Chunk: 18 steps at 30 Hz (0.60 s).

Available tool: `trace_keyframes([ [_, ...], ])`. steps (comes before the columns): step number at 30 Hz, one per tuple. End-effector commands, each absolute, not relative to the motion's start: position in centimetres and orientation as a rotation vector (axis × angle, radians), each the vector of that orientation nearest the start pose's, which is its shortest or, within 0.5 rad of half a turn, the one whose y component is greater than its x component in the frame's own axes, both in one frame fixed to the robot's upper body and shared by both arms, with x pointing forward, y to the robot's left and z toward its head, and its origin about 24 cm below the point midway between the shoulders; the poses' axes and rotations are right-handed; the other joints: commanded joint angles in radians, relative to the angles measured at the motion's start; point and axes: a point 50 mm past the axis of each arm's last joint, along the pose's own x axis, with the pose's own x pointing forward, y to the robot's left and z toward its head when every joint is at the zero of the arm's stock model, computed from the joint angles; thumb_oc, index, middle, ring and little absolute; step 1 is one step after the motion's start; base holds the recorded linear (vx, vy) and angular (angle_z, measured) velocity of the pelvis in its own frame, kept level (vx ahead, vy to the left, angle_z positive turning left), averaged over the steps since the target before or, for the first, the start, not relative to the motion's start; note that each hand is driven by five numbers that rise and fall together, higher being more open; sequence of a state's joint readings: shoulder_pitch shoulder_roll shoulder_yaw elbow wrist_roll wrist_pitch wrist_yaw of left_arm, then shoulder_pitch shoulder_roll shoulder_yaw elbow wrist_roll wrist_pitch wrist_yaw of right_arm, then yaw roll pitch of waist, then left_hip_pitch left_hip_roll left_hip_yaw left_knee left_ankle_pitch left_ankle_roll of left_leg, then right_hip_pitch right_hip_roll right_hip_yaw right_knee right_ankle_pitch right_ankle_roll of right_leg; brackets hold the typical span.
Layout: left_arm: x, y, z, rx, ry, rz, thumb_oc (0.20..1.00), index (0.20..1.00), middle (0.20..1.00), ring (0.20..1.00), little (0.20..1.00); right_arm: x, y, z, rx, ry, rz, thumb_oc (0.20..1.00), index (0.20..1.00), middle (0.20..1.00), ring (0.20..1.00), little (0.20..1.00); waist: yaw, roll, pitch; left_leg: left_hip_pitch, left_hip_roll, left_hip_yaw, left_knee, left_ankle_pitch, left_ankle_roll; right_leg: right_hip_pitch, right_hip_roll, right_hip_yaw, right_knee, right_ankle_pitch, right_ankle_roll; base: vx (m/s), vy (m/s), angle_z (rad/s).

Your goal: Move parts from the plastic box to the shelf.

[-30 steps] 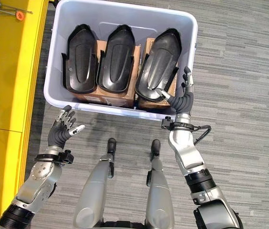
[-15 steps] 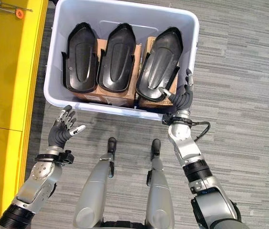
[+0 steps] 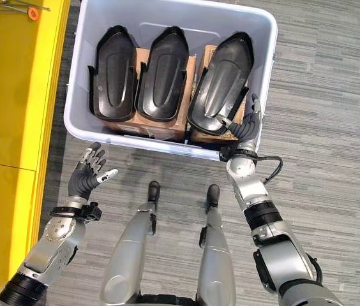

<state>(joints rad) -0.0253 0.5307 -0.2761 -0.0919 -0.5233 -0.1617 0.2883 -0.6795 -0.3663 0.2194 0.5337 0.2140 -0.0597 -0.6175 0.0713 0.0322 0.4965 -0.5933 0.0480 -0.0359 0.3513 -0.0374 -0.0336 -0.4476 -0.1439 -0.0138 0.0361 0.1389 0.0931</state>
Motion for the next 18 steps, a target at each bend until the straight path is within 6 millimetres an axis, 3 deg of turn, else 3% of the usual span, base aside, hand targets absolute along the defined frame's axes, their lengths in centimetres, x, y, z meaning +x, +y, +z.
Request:
trace_keyframes([
  [1,24.5,18.3,9.1,-0.05,-0.195,-0.053,1.0,1.0,1.0,1.0,1.0,37.0,-19.9,16.0,-0.153,-0.296,-0.481,1.0,1.0,1.0,1.0,1.0,0.001,0.019,-0.025,0.019,-0.005,0.006,-0.089,0.055,-0.011,0.02,-0.031,-0.023,0.168,-0.173,0.037,0.0,0.0,0.0],
  [12,24.7,18.0,9.0,-0.059,-0.189,-0.067,1.0,1.0,1.0,1.0,1.0,38.0,-20.5,14.6,-0.047,-0.182,-0.497,1.0,1.0,1.0,1.0,1.0,0.009,0.027,-0.016,0.015,-0.006,0.007,-0.082,0.05,-0.011,0.017,-0.032,-0.023,0.174,-0.179,0.034,0.0,0.0,0.0],
  [18,24.8,17.7,9.1,-0.065,-0.19,-0.078,1.0,1.0,1.0,1.0,1.0,38.9,-20.7,15.3,-0.07,-0.158,-0.504,1.0,1.0,1.0,1.0,1.0,0.017,0.031,-0.009,0.009,-0.008,0.009,-0.081,0.05,-0.01,0.014,-0.03,-0.022,0.172,-0.177,0.034,0.0,0.0,0.0],
])
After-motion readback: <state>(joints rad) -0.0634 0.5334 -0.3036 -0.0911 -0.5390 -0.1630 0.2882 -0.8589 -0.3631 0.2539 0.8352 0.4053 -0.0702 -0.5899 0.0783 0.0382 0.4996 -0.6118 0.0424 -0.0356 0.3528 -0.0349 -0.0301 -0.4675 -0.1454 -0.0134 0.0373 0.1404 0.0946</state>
